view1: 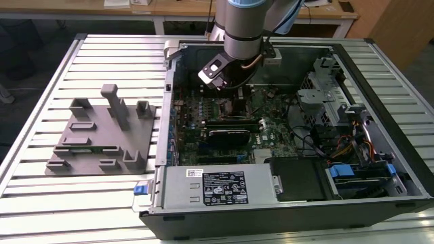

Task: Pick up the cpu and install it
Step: 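Place the cpu into insertion slot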

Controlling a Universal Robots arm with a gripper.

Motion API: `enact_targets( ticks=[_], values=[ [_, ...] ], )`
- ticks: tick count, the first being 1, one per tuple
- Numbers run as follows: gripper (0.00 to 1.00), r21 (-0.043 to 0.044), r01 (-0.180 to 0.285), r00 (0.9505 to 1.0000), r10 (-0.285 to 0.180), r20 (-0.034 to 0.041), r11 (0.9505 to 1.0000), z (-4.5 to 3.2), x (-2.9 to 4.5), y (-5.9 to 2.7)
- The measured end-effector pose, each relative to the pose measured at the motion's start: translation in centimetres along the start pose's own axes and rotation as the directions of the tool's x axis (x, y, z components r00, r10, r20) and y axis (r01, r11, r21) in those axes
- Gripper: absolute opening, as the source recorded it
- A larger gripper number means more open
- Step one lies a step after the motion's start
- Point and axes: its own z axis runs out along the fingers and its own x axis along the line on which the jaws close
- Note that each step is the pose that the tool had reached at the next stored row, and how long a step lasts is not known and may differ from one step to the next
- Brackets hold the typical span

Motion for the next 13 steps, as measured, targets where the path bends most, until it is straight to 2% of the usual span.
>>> enact_targets(
  ticks=[13],
  values=[
    [0.55, 0.0002, 0.003, 1.0, -0.003, 0.0004, 1.0, 0.3, 0.03, -0.02]
  ],
)
